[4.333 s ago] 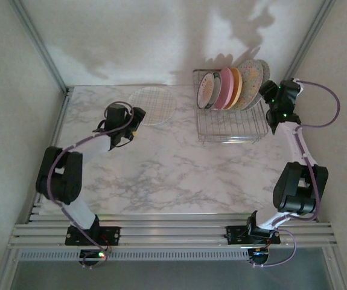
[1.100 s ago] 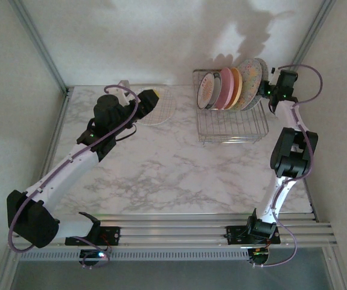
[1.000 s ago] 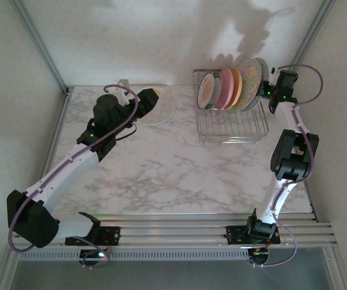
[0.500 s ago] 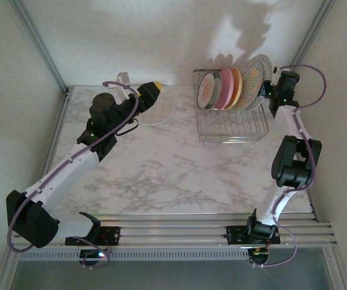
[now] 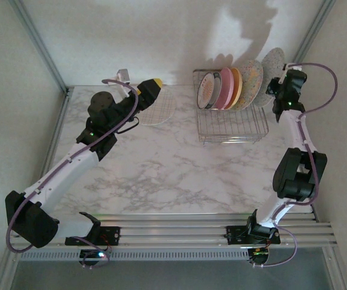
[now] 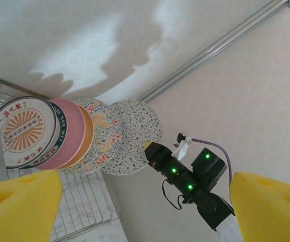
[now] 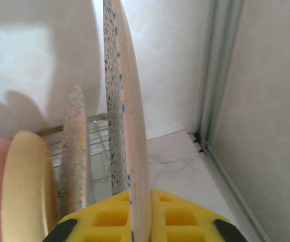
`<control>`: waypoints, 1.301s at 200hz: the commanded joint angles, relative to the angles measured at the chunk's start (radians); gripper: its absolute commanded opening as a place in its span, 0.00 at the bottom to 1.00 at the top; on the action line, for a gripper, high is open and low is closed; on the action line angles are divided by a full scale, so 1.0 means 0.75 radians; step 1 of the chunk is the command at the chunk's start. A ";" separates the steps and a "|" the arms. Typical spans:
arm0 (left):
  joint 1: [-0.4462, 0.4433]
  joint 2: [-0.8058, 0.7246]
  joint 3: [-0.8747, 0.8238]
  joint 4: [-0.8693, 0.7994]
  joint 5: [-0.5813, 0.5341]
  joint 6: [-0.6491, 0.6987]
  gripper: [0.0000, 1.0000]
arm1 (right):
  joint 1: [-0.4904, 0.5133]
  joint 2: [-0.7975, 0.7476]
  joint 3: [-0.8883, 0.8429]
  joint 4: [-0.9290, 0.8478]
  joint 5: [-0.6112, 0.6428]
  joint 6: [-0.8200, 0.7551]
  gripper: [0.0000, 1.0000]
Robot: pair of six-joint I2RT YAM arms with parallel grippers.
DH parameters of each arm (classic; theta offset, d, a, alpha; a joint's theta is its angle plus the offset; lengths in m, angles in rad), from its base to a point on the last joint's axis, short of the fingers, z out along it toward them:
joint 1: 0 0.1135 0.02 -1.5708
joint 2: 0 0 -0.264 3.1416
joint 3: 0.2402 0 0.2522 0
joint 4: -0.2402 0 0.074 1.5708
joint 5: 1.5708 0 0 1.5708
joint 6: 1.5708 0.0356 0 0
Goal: Unload the plates from the dish rack
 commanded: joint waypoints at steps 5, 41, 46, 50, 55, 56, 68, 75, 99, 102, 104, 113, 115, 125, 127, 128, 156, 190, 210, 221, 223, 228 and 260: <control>-0.014 0.009 0.062 0.048 0.046 -0.013 0.86 | -0.006 -0.112 -0.027 0.072 0.141 -0.023 0.00; -0.022 0.021 0.072 0.051 0.068 -0.017 0.86 | -0.003 -0.231 -0.081 0.032 0.176 0.011 0.00; -0.024 0.023 0.074 0.051 0.073 -0.019 0.86 | -0.003 -0.250 -0.091 0.024 0.182 0.022 0.00; -0.024 0.026 0.074 0.052 0.076 -0.021 0.86 | -0.003 -0.266 -0.099 0.020 0.185 0.031 0.00; -0.026 0.031 0.074 0.052 0.081 -0.025 0.87 | -0.001 -0.288 -0.108 0.010 0.190 0.042 0.00; -0.026 0.032 0.074 0.052 0.080 -0.025 0.87 | -0.001 -0.292 -0.109 0.008 0.190 0.044 0.00; -0.031 0.044 0.074 0.049 0.093 -0.034 0.87 | -0.001 -0.342 -0.122 -0.026 0.194 0.076 0.00; -0.033 0.051 0.077 0.044 0.098 -0.040 0.87 | 0.001 -0.374 -0.134 -0.049 0.195 0.097 0.00; -0.041 0.093 0.103 0.002 0.116 -0.057 0.87 | 0.015 -0.487 -0.168 -0.154 0.200 0.182 0.00; -0.041 0.098 0.107 -0.004 0.117 -0.060 0.87 | 0.018 -0.503 -0.169 -0.175 0.204 0.198 0.00; -0.042 0.103 0.109 -0.009 0.120 -0.064 0.86 | 0.019 -0.513 -0.169 -0.191 0.206 0.205 0.00; -0.046 0.118 0.119 -0.018 0.128 -0.080 0.86 | 0.030 -0.550 -0.167 -0.260 0.216 0.247 0.00; -0.047 0.122 0.120 -0.019 0.129 -0.083 0.86 | 0.031 -0.558 -0.165 -0.281 0.217 0.255 0.00; -0.049 0.144 0.126 -0.025 0.144 -0.105 0.85 | 0.039 -0.605 -0.155 -0.366 0.218 0.312 0.00; -0.050 0.148 0.128 -0.027 0.145 -0.111 0.85 | 0.040 -0.614 -0.153 -0.391 0.218 0.323 0.00; -0.050 0.150 0.129 -0.029 0.148 -0.112 0.85 | 0.043 -0.618 -0.153 -0.400 0.217 0.328 0.00; -0.075 0.202 0.135 -0.030 0.181 -0.169 0.83 | 0.078 -0.749 -0.134 -0.643 0.205 0.474 0.00; -0.112 0.277 0.149 -0.028 0.229 -0.240 0.79 | 0.101 -0.894 -0.114 -0.867 0.127 0.691 0.00; -0.136 0.329 0.173 -0.054 0.252 -0.262 0.77 | 0.101 -0.943 -0.103 -0.938 0.029 0.802 0.00; -0.147 0.355 0.193 -0.086 0.254 -0.274 0.76 | 0.101 -0.955 -0.097 -0.944 -0.049 0.864 0.00; -0.148 0.361 0.196 -0.092 0.255 -0.277 0.76 | 0.101 -0.954 -0.095 -0.948 -0.062 0.878 0.00; -0.151 0.375 0.204 -0.100 0.264 -0.284 0.75 | 0.101 -0.951 -0.089 -0.960 -0.100 0.910 0.00; -0.162 0.433 0.227 -0.145 0.284 -0.330 0.75 | 0.103 -0.920 -0.119 -0.860 -0.390 1.143 0.00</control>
